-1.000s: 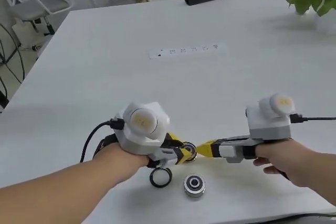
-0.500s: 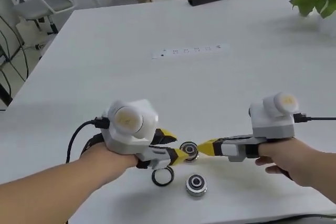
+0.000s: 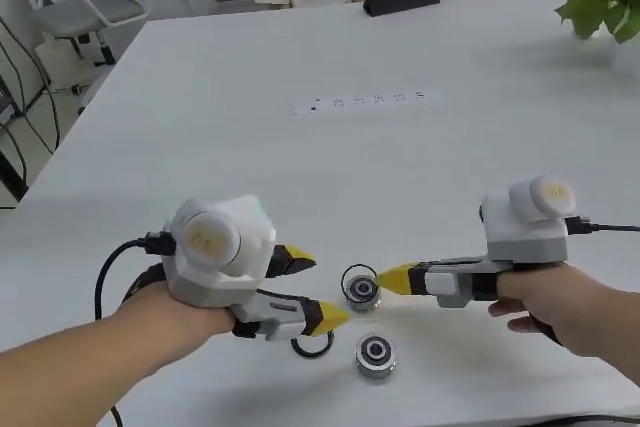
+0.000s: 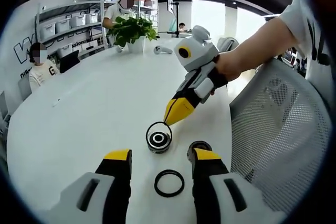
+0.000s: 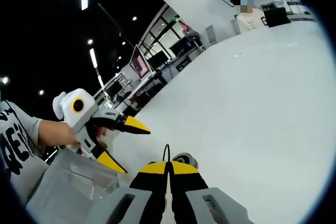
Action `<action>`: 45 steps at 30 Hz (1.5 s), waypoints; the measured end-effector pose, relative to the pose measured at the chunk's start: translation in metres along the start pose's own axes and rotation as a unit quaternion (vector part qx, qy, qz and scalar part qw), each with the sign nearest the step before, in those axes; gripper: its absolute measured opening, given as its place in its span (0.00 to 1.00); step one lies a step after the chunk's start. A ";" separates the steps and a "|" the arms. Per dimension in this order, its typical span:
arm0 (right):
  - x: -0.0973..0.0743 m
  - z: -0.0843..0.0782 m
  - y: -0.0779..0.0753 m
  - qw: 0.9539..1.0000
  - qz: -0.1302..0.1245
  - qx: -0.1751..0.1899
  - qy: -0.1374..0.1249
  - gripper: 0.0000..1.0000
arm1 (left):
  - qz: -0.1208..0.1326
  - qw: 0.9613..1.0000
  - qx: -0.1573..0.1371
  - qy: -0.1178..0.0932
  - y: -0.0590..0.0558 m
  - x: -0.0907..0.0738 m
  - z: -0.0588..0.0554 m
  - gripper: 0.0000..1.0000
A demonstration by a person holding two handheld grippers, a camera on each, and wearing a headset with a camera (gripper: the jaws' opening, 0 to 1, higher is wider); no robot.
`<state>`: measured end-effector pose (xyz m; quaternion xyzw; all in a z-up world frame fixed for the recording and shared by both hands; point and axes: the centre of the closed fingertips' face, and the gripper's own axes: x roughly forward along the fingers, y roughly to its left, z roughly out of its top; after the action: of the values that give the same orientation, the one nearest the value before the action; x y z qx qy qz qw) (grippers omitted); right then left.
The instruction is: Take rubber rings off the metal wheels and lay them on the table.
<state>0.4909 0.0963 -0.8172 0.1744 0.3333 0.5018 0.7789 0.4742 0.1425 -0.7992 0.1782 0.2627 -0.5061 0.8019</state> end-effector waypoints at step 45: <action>0.025 -0.006 0.045 0.998 0.048 0.009 0.029 0.00 | 0.042 0.998 -0.031 -0.022 0.002 -0.060 -0.027 0.75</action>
<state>0.4637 0.1385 -0.8028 0.1819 0.3517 0.5403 0.7425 0.4484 0.2010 -0.7850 0.1526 0.2527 -0.4669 0.8336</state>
